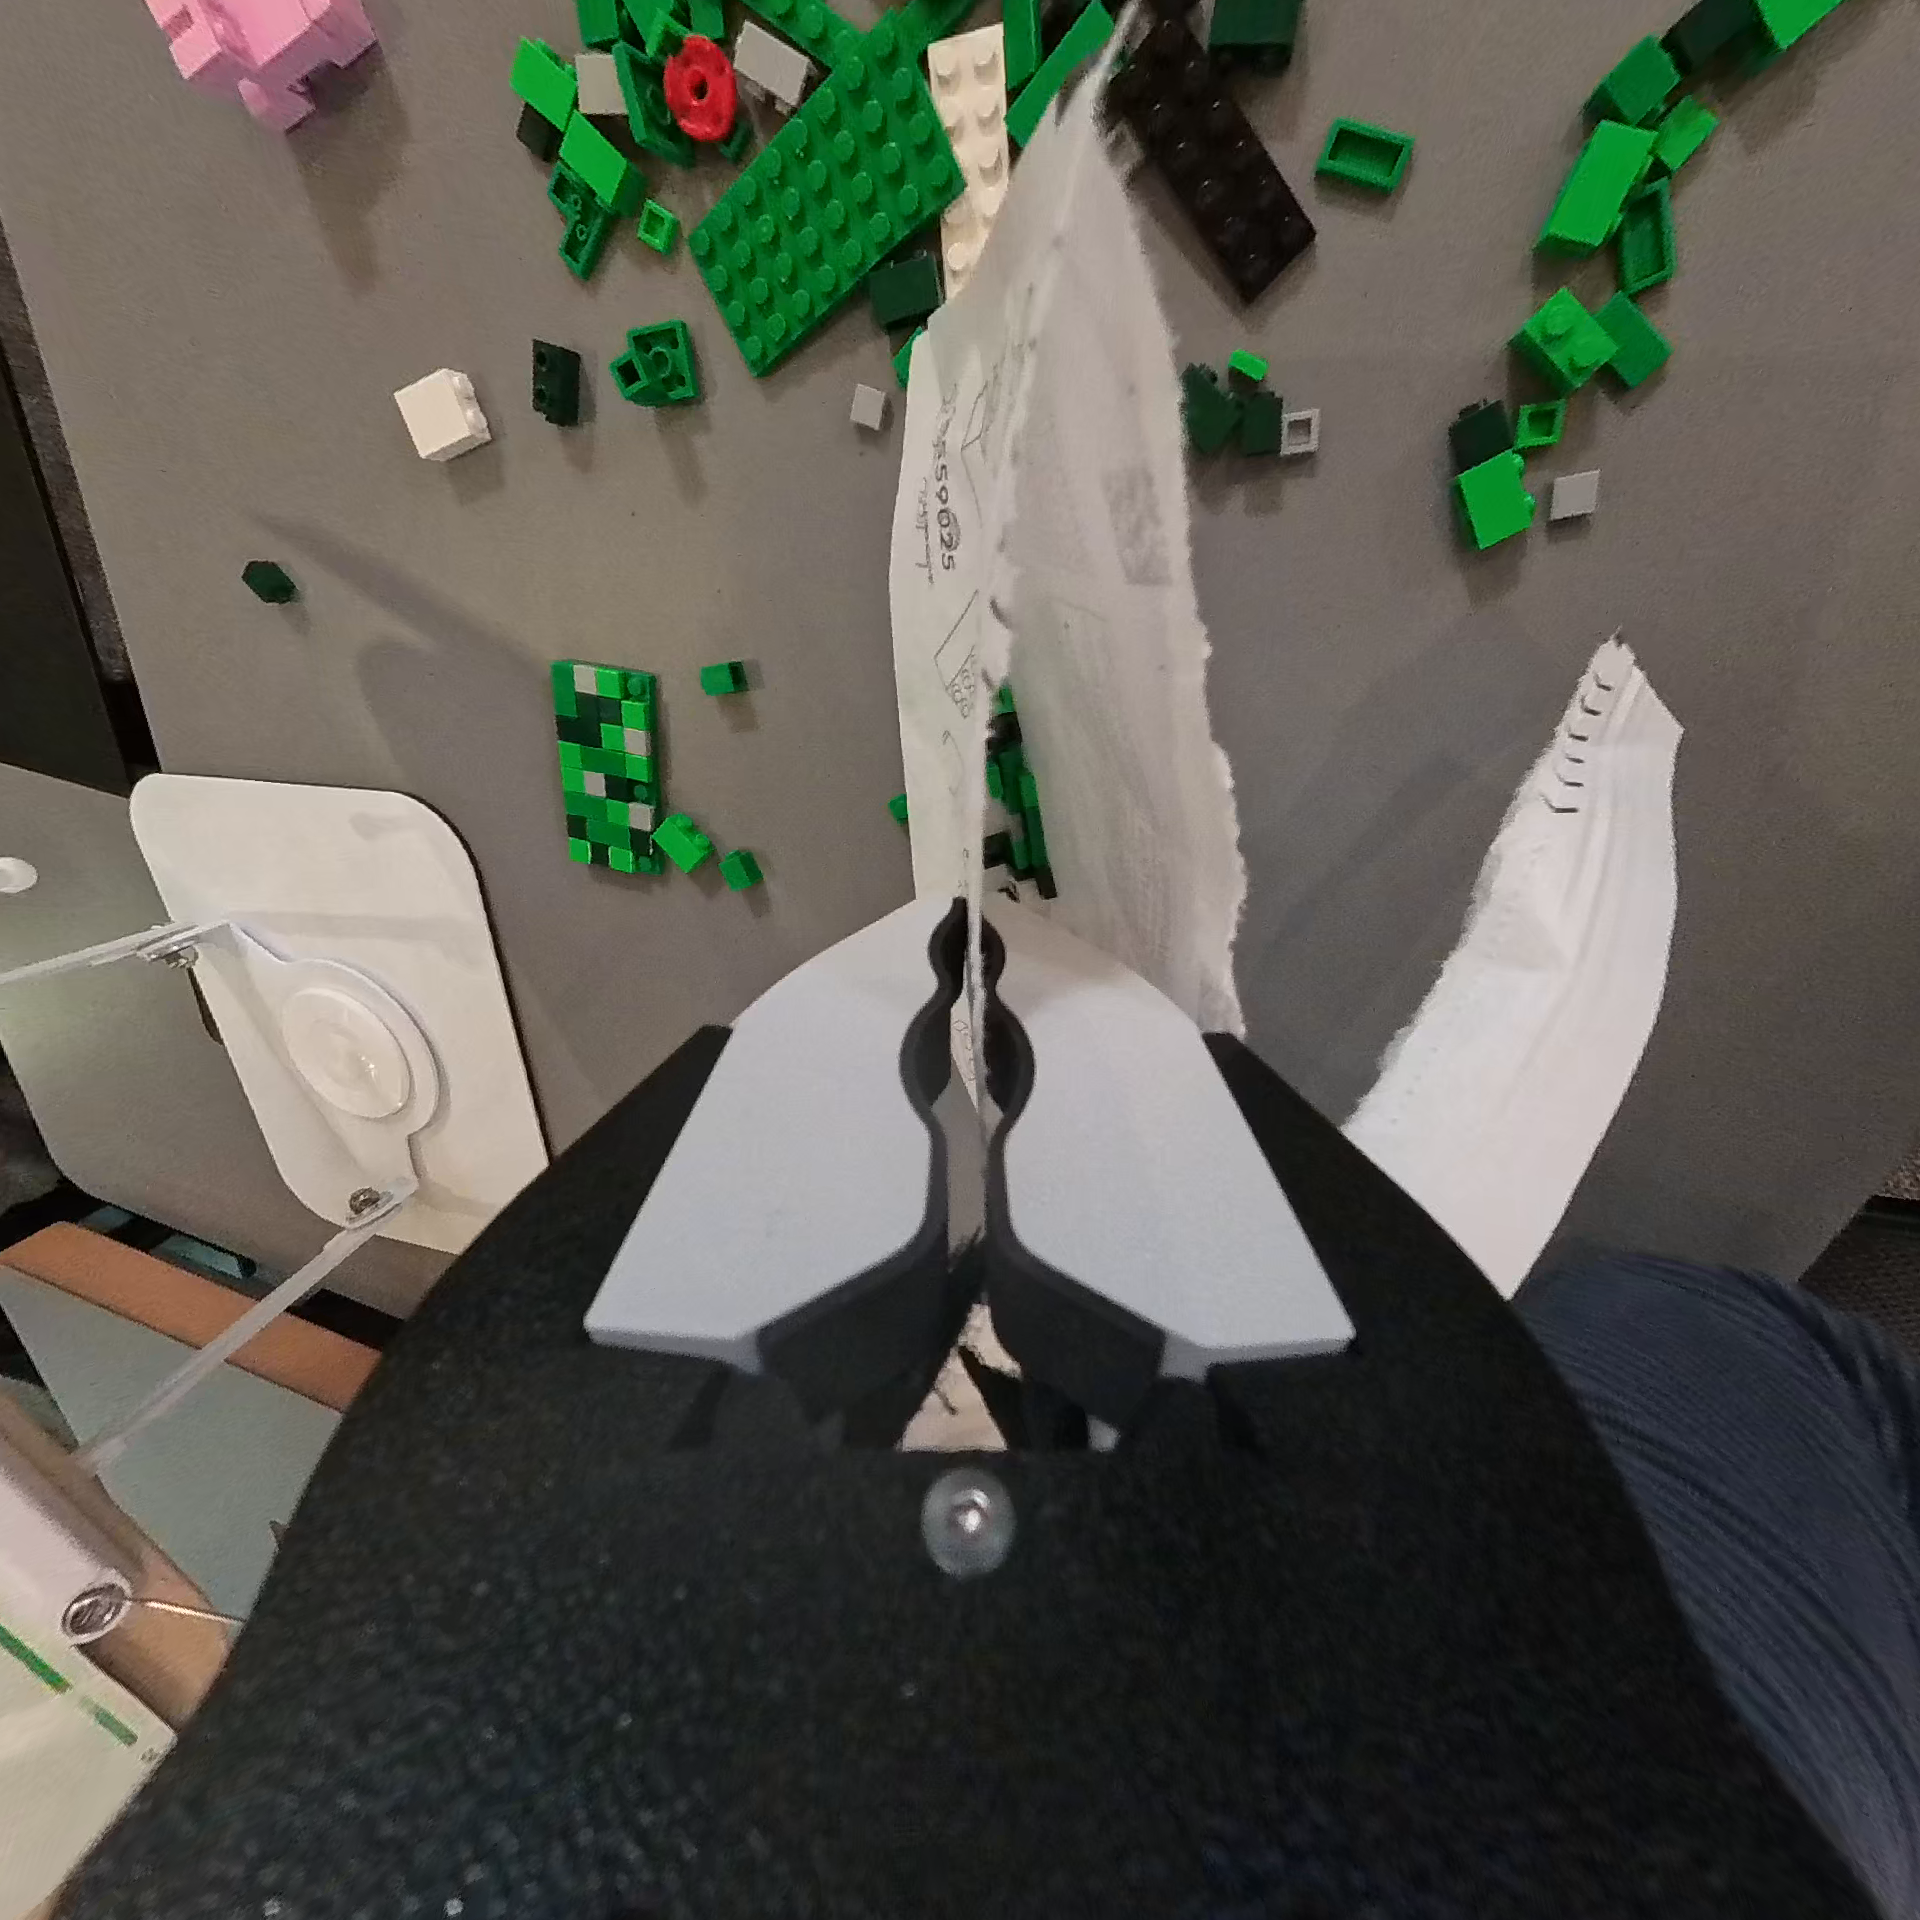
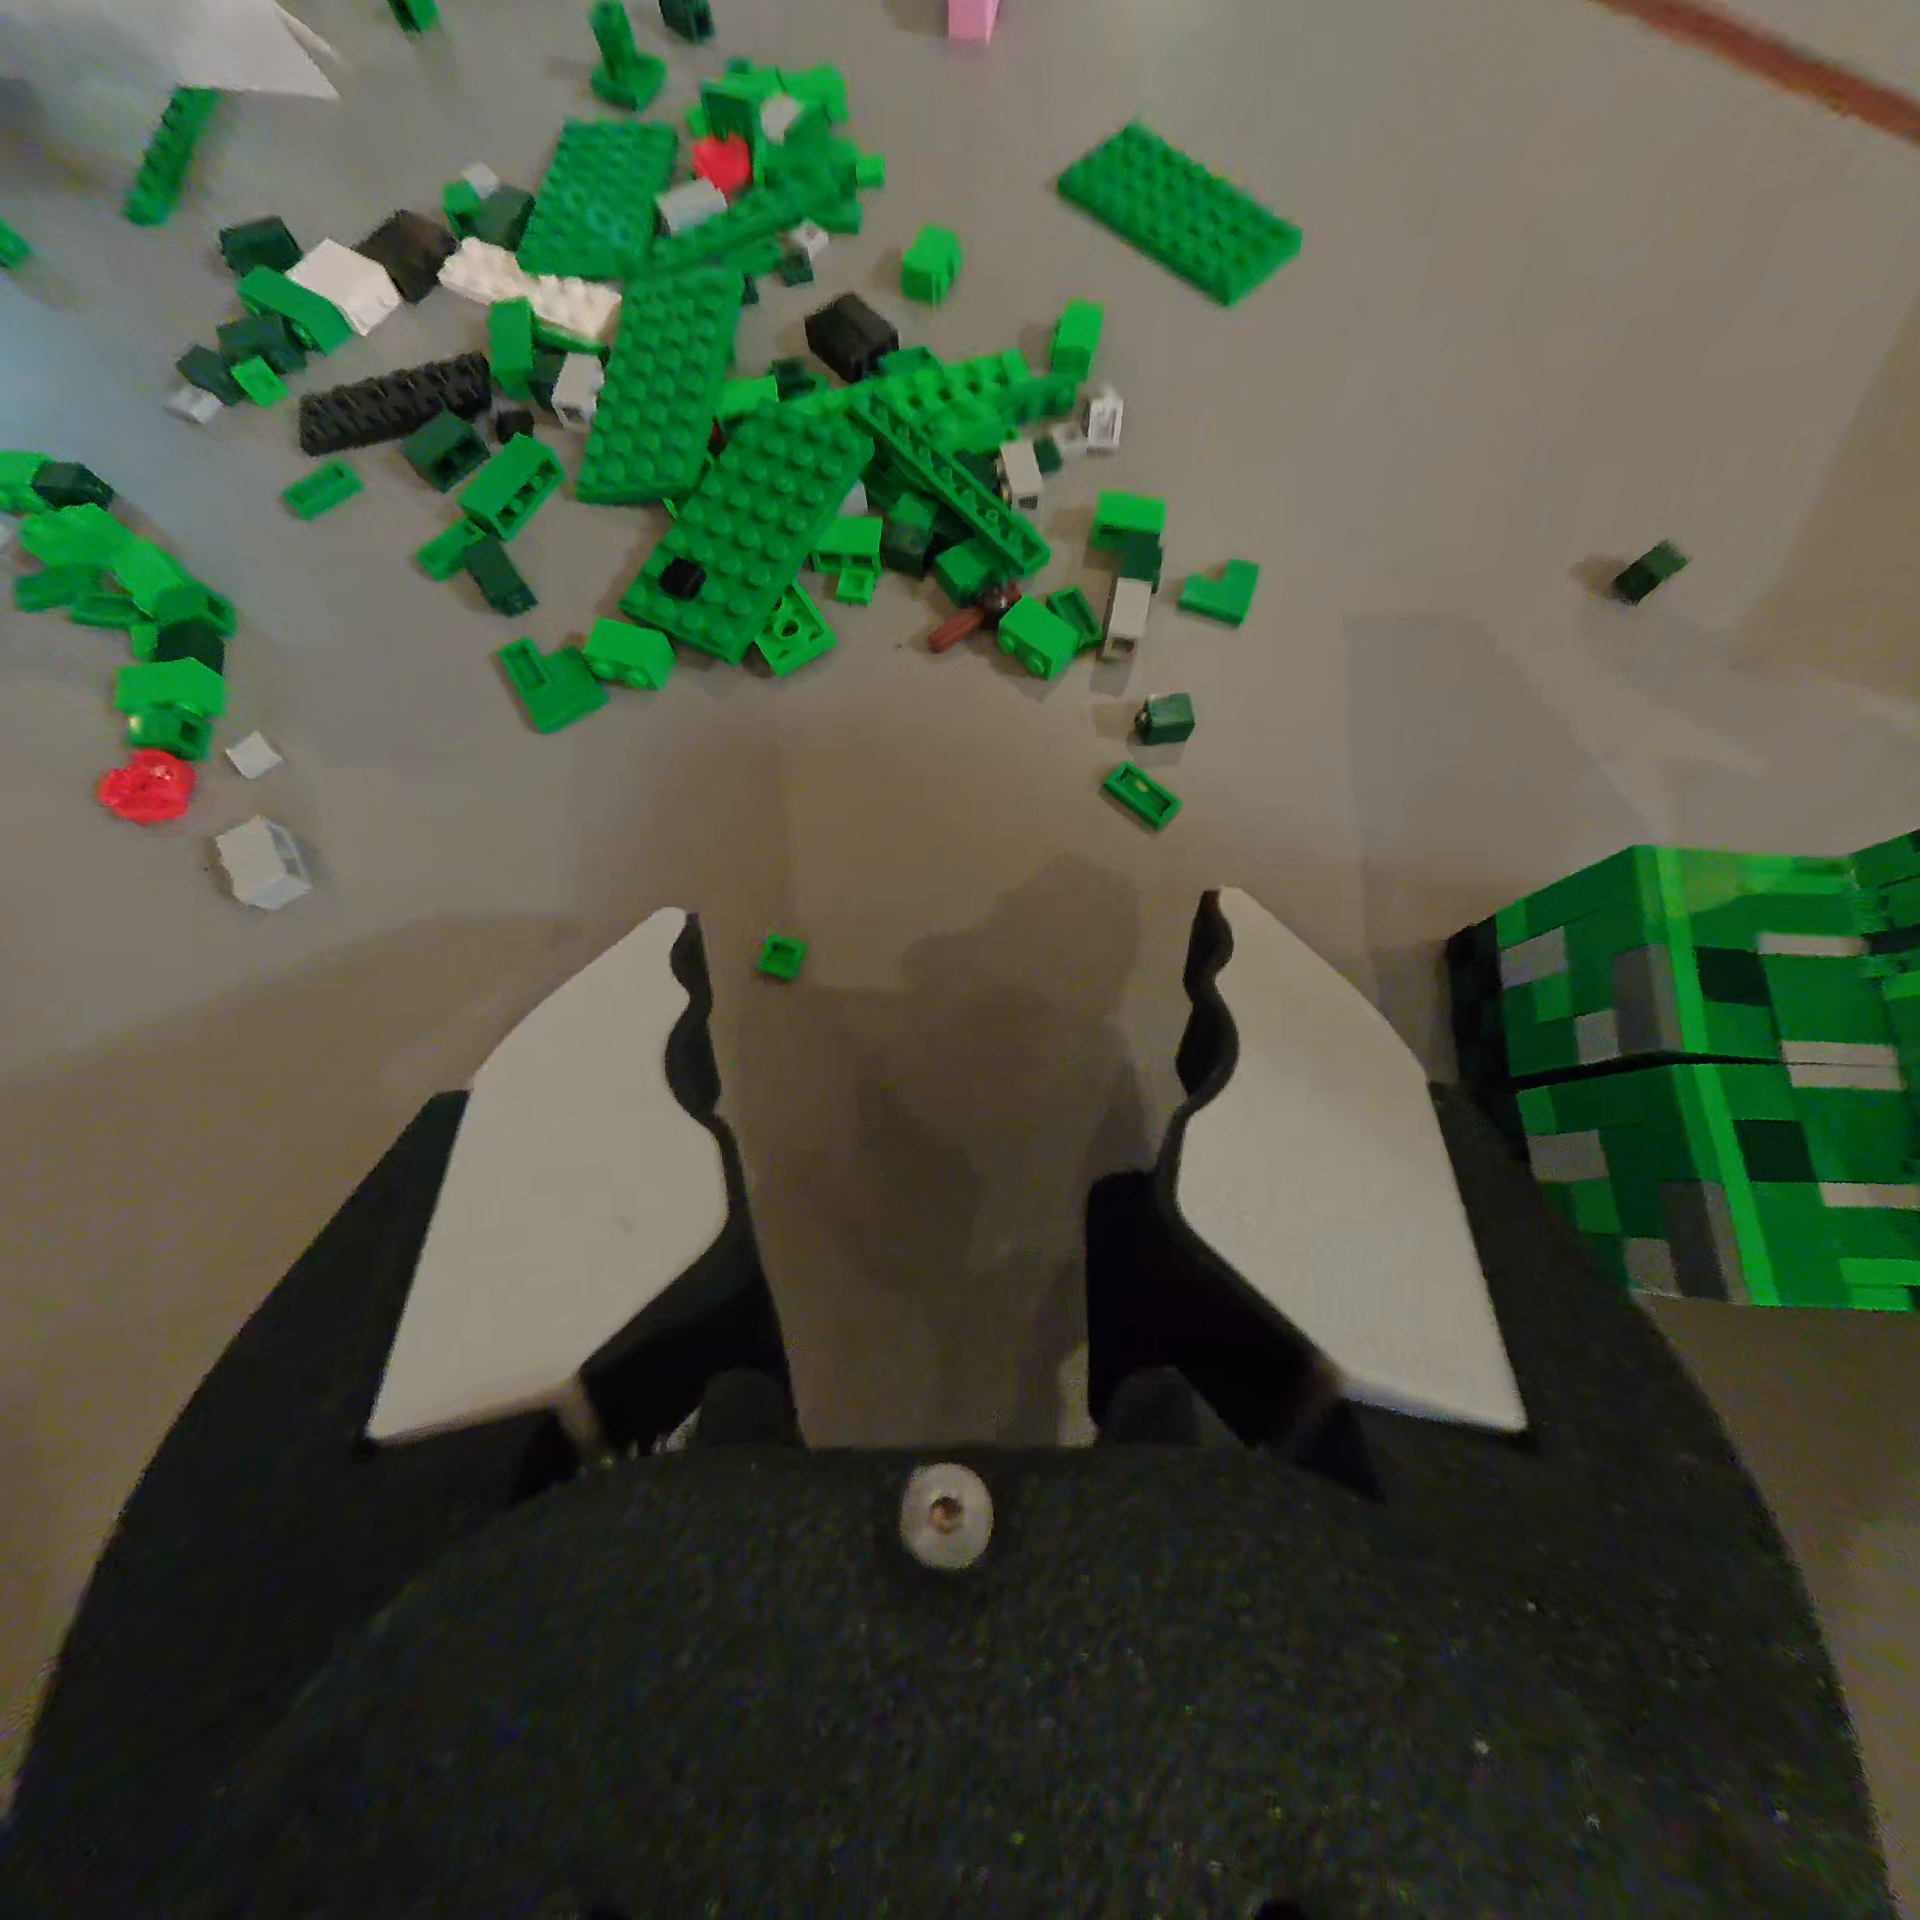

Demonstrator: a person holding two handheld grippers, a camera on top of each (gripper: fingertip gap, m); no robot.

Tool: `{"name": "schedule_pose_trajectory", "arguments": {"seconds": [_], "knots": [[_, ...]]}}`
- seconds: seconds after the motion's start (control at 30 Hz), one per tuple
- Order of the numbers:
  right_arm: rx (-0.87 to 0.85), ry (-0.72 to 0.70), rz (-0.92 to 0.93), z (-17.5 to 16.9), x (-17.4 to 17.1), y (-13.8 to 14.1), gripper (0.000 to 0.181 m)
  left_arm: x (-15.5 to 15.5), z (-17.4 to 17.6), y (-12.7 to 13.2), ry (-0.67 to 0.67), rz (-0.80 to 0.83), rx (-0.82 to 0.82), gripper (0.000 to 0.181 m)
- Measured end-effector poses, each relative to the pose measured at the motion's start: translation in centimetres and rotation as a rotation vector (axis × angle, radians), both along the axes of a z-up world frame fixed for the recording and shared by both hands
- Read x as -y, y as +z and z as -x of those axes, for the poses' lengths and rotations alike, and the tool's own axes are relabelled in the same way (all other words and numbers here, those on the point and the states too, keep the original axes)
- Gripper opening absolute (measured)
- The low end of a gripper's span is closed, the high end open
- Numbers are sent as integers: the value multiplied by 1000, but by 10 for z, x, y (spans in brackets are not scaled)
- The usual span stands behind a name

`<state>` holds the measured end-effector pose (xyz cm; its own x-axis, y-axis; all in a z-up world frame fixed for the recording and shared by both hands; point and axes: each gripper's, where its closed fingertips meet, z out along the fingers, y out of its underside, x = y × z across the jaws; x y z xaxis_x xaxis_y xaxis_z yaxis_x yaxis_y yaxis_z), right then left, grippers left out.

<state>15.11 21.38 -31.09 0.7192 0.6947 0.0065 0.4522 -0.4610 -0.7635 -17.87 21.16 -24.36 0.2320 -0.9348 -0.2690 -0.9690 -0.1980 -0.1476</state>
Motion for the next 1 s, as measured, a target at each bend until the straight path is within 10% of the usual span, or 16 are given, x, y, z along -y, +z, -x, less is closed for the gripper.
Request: {"name": "schedule_pose_trajectory", "arguments": {"seconds": [0.43,1.0], "knots": [[-110,-43,-401,68,-41,68,16,-2,8,3,33,-4,14,0],[-117,-104,-725,84,-54,79,0,-8,28,16,109,-59,67,0]]}}
